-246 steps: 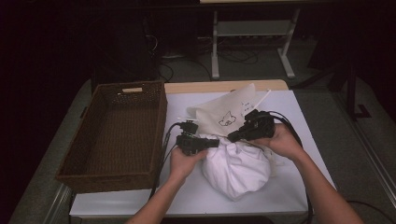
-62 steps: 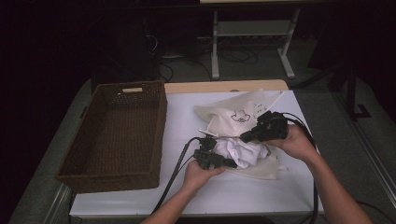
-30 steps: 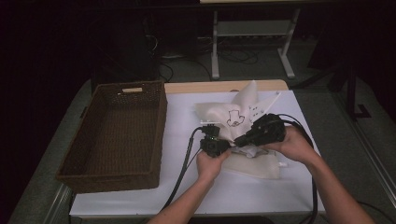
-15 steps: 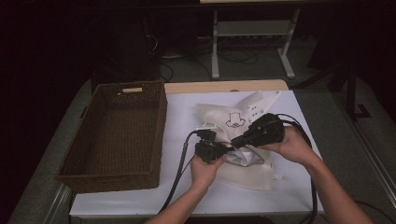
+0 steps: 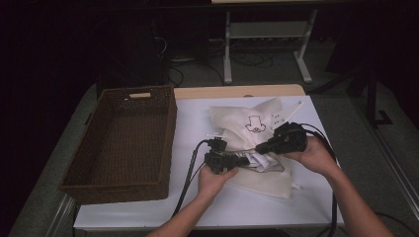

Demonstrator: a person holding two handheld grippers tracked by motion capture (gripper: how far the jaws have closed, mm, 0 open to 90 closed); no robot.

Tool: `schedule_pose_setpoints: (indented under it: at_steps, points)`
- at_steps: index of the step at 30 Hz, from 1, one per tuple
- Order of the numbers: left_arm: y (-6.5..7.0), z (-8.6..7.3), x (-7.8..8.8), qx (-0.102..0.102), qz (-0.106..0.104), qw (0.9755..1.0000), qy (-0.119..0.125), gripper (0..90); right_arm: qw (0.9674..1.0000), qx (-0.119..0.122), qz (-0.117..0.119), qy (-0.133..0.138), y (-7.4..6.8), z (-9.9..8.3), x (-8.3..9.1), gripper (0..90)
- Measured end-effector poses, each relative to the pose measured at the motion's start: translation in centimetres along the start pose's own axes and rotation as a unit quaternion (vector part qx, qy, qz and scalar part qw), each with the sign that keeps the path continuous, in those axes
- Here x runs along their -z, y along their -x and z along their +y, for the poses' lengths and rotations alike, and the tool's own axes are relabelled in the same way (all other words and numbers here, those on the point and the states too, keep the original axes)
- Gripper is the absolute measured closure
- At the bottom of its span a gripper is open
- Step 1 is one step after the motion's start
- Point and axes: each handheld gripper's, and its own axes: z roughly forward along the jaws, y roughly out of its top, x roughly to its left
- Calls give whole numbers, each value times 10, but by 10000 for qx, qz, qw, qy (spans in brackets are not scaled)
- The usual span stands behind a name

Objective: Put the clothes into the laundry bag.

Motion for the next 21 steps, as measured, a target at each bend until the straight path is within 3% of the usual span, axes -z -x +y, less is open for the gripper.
schedule_pose_setpoints:
  at_steps: [1,3,4,5,8,9,12,13,14,15,17,19,21]
  points:
    - [0,0,0,0,0,10000,0,506,10000,0,0,0,0,0,0,878]
    - [5,3,-5,28,-283,9996,-73,482,10000,-41,-6,-3,2,-1,0,878]
    - [5,3,-5,28,-283,9996,-73,487,10000,-41,-6,-3,2,-1,0,878]
    - [7,9,-12,-12,-150,9999,-11,532,10000,-3,12,-16,3,0,-2,877]
    - [8,14,-21,56,-152,9998,119,702,10000,-13,-7,-18,4,1,-1,876]
    - [8,19,-29,63,-140,9995,265,745,10000,-12,-41,8,5,2,1,873]
    - [7,24,-37,207,-230,9989,360,791,9999,-6,-119,111,6,2,7,855]
    - [5,28,-42,229,-163,9988,405,796,9994,-6,-177,313,3,2,14,789]
    - [5,28,-42,229,-163,9988,405,800,9994,-6,-177,313,3,2,14,789]
    - [2,32,-45,313,-121,9984,445,804,9979,113,-224,604,-6,1,25,740]
    - [0,36,-46,304,-55,9985,444,809,9962,177,-246,813,-14,-1,32,718]
    - [-2,40,-46,261,34,9988,415,819,9949,272,-200,951,-22,-6,36,709]
    - [-4,43,-46,255,98,9988,412,826,9956,258,-205,872,-28,-12,32,677]
